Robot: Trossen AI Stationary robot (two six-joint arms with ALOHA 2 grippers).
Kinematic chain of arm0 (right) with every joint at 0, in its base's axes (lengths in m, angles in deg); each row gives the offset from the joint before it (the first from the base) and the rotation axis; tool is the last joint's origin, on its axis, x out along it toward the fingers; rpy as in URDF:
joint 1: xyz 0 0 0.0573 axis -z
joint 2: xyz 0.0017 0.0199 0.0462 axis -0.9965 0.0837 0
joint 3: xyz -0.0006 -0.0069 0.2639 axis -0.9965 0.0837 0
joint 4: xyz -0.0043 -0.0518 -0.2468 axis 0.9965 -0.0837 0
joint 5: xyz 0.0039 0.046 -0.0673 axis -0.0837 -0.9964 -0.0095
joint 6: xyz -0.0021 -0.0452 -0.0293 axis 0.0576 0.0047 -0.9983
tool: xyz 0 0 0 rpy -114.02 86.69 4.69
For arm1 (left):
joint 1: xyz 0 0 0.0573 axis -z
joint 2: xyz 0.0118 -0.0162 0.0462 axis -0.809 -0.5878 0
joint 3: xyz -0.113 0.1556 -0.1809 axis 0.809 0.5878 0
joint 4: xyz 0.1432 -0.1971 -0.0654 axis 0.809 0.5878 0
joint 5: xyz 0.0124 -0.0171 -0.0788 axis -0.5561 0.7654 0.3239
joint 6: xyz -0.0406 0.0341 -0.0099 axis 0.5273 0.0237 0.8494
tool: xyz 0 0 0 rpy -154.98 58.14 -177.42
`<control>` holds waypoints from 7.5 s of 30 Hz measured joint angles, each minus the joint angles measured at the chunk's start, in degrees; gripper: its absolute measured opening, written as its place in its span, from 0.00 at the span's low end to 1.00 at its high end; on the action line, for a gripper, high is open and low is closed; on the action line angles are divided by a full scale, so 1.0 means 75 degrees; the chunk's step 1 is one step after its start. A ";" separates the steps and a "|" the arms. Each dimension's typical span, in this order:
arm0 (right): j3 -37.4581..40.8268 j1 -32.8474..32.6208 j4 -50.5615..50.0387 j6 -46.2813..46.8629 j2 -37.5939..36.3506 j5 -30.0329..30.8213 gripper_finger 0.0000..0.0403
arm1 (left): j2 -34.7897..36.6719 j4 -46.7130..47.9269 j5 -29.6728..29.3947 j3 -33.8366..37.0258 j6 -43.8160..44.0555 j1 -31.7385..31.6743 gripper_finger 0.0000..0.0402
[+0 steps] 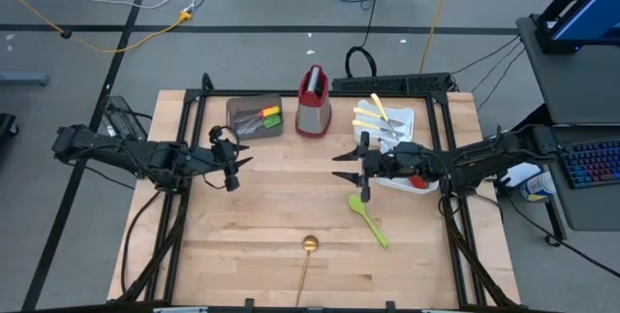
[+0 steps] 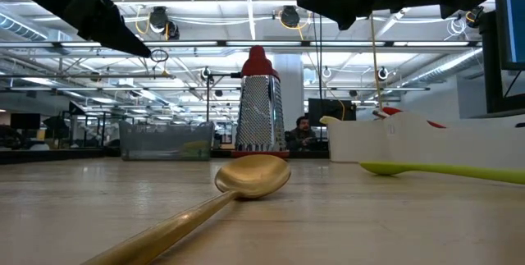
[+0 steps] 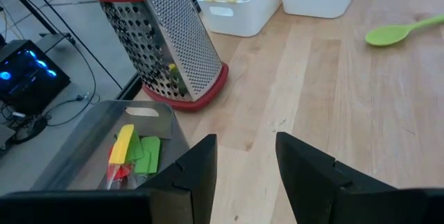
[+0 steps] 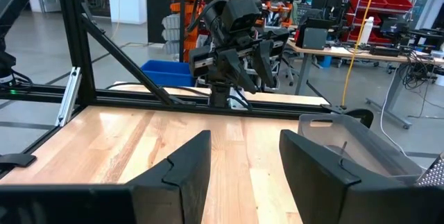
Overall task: Pick & Place Kitchen Items
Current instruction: Put the green serving spoon into the bottom white bin
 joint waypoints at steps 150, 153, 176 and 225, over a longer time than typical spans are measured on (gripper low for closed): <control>-0.0461 -0.1976 -0.6687 0.4790 0.2218 0.0093 0.14 | -0.0006 -0.0565 0.1597 0.0000 0.1652 0.0006 0.38; -0.0454 -0.1976 -0.6308 0.4401 0.2228 0.0065 0.06 | -0.0006 -0.0565 0.1597 0.0000 0.1649 0.0006 0.38; -0.1679 -0.1927 -0.1302 -0.5836 0.2136 -0.1507 0.07 | -0.0813 -0.1655 0.2739 -0.0003 -0.1025 0.0099 0.38; -0.1688 -0.0776 0.0677 -0.6970 0.2122 -0.4670 0.08 | -0.6522 -0.7187 0.4773 -0.2311 -0.4632 0.0059 0.07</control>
